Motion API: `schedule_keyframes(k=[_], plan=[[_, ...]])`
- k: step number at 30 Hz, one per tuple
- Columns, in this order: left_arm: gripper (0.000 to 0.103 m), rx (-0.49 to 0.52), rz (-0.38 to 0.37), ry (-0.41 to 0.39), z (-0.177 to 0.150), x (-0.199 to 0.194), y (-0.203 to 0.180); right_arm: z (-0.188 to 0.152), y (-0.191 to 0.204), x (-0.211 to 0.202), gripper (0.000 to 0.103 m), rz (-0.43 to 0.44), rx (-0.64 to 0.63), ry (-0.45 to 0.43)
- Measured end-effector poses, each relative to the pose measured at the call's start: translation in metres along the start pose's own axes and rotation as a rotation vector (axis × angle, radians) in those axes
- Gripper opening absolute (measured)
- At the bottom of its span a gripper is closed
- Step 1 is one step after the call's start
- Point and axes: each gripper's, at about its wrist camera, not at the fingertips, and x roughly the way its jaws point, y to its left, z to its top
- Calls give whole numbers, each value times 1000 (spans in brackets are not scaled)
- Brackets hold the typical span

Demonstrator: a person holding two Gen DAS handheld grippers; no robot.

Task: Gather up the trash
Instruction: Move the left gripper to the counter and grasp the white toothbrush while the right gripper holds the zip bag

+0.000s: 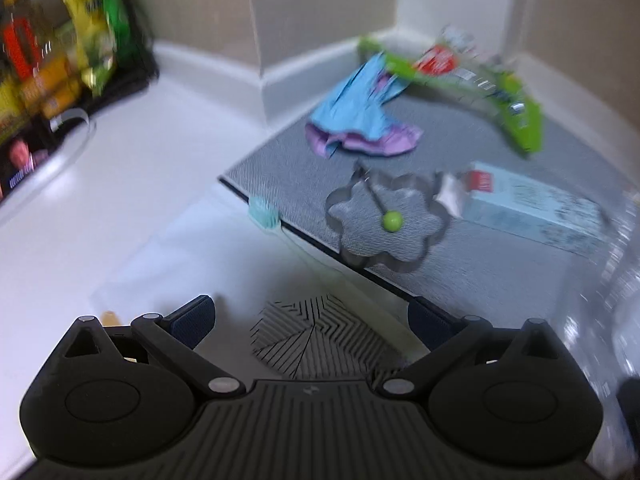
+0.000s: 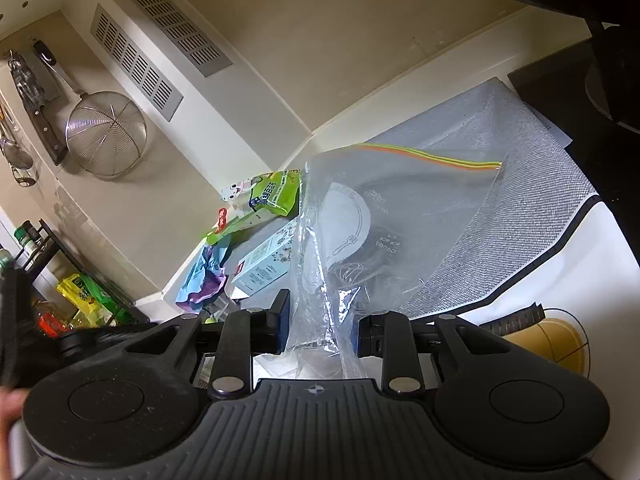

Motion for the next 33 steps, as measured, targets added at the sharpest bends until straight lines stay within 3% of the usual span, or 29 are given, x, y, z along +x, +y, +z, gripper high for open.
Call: schedule_keyframes(k=[13, 15, 17, 18, 19, 21, 25, 33], plan=[[103, 3, -13, -36, 3, 11, 7, 0, 0, -1, 31, -8, 8, -7], [93, 39, -43, -60, 0, 6, 5, 0, 0, -1, 31, -9, 8, -8], [54, 70, -90, -75, -3, -3, 1, 0, 0, -1, 31, -9, 9, -8], [41, 82, -107, -74, -4, -6, -1, 0, 0, -1, 31, -9, 10, -9], [34, 90, -105, -73, -5, -9, -4, 0, -1, -1, 31, -9, 10, -10], [29, 81, -90, -74, -8, -12, -4, 0, -1, -2, 31, -8, 12, -16], [13, 49, -137, -75, -14, -23, 14, 0, -4, -6, 31, -14, 35, -57], [12, 10, -270, -140, -20, -62, 57, 1, -3, -4, 29, -3, 24, -54]])
